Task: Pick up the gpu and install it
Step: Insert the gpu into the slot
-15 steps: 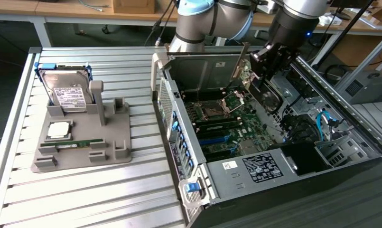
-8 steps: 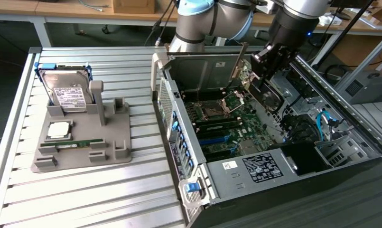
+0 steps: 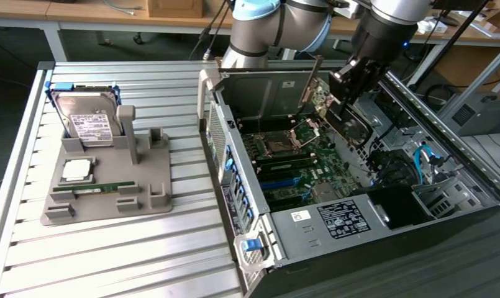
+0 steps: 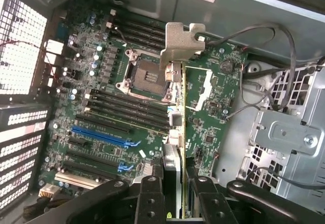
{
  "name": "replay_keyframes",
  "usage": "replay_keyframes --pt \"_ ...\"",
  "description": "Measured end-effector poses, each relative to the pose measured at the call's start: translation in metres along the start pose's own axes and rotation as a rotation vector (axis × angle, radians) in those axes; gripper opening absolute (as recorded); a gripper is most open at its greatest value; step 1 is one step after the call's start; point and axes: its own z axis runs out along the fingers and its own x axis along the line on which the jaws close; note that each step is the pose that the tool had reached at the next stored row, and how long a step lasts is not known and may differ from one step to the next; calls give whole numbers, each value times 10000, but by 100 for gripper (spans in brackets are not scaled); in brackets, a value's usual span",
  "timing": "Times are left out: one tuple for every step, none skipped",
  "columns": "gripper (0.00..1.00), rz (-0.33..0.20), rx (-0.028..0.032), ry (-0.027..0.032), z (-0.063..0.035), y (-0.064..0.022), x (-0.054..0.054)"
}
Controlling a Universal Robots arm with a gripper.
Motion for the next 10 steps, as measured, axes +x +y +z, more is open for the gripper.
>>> replay_keyframes --pt "27 -42 -1 0 0 0 0" --pt "27 -84 -2 1 0 0 0" --pt "27 -130 -3 2 0 0 0" --pt "27 -165 -4 2 0 0 0" --pt "27 -258 -6 3 0 0 0" --pt "27 -303 -7 4 0 0 0" --pt "27 -353 -9 5 0 0 0" --pt "27 -391 -10 5 0 0 0" --pt "27 -434 -10 6 0 0 0" --pt "27 -478 -12 6 0 0 0"
